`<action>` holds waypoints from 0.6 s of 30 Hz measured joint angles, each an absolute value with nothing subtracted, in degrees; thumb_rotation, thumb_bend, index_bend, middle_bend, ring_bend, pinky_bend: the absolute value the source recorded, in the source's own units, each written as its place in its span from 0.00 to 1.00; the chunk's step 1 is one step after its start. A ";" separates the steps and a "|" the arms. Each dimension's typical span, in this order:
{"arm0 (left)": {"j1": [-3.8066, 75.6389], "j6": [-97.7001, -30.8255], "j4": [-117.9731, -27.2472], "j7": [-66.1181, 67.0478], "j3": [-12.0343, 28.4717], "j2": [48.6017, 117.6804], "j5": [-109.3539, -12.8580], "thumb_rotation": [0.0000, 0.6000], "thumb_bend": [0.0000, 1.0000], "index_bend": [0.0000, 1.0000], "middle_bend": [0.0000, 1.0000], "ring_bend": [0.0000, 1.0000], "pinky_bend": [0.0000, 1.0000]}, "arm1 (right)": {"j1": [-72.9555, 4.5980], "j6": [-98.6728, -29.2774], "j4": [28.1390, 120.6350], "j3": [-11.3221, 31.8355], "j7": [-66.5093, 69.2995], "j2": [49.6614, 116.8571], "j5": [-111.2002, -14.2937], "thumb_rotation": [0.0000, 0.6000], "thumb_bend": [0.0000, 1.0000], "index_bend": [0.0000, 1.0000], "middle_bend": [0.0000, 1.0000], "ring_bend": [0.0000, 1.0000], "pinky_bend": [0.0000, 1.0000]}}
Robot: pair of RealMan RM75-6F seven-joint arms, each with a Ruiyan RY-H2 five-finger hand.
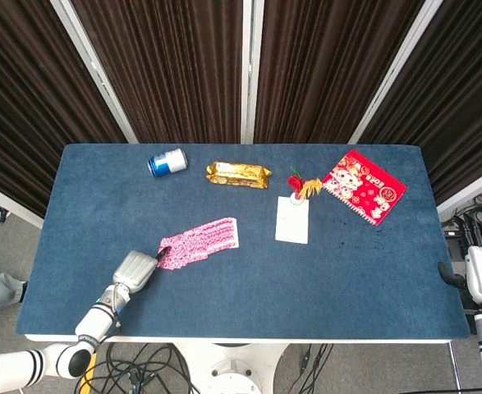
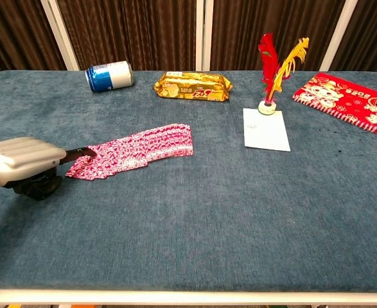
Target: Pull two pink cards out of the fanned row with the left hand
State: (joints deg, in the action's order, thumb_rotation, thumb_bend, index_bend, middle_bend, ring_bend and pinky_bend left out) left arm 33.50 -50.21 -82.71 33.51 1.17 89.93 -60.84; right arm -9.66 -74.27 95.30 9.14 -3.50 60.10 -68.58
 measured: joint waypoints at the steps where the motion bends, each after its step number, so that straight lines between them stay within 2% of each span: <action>1: 33.50 -50.33 -83.30 33.78 0.99 89.60 -60.42 1.00 0.70 0.05 0.89 0.89 0.82 | -9.66 -74.30 95.31 9.14 -3.53 60.11 -68.61 1.00 0.25 0.00 0.00 0.00 0.00; 18: 33.36 -53.53 -91.17 37.34 -1.62 84.13 -56.46 1.00 0.70 0.12 0.89 0.89 0.82 | -9.83 -74.22 95.03 8.91 -3.73 60.83 -68.93 1.00 0.25 0.00 0.00 0.00 0.00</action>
State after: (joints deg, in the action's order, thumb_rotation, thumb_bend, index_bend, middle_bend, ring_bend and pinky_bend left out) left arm 33.36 -53.53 -91.17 37.34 -1.62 84.13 -56.46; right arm -9.83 -74.22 95.03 8.91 -3.73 60.83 -68.93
